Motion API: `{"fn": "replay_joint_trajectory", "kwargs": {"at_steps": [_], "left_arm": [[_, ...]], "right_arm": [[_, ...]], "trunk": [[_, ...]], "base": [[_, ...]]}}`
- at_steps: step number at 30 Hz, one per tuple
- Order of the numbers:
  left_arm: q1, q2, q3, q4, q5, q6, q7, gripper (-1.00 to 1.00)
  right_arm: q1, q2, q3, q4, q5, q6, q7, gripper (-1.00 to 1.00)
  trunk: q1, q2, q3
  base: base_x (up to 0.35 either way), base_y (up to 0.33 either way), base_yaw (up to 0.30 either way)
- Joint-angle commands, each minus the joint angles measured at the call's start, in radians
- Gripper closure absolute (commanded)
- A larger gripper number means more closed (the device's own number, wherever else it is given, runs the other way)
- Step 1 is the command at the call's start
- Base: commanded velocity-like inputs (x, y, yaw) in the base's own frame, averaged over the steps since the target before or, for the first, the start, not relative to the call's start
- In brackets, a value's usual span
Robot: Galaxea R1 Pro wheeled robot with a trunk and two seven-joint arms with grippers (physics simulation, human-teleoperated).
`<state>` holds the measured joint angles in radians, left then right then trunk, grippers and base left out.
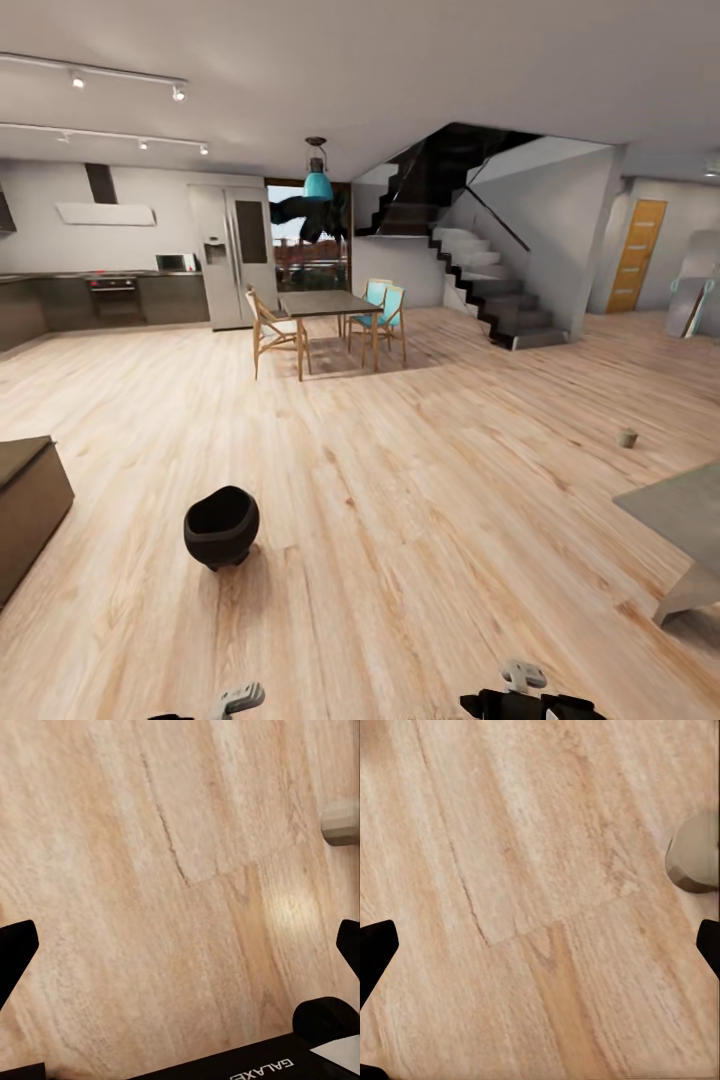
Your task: Place each of the two pumpkins and all three candles from the living room inside a cabinet in the living room (use any cabinet), then make sure every cabinet is closed, and position the cauldron so it is next to a table in the living room.
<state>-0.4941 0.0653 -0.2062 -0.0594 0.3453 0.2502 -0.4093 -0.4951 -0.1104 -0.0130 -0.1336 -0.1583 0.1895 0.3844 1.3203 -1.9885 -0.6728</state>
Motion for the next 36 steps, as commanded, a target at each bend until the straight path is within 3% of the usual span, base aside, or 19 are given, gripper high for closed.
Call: {"fn": "replay_joint_trajectory", "kwargs": {"at_steps": [1, 13, 36], "left_arm": [[0.000, 0.001, -0.007, -0.002, 0.011, 0.007, -0.002, -1.00], [0.000, 0.001, -0.007, -0.002, 0.011, 0.007, -0.002, -1.00], [-0.009, 0.011, 0.002, 0.011, 0.012, 0.027, -0.030, -1.00]], "right_arm": [[0.000, 0.000, -0.001, -0.001, -0.009, 0.008, 0.002, -1.00], [0.000, 0.000, -0.001, -0.001, -0.009, 0.007, 0.002, -1.00], [-0.025, 0.001, 0.007, 0.002, -0.006, -0.001, 0.012, -1.00]], "trunk": [[0.000, 0.000, -0.001], [0.000, 0.000, -0.002], [0.000, 0.000, -0.003]], "base": [[0.000, 0.000, -0.296], [0.000, 0.000, -0.280], [0.000, 0.000, -0.011]]}}
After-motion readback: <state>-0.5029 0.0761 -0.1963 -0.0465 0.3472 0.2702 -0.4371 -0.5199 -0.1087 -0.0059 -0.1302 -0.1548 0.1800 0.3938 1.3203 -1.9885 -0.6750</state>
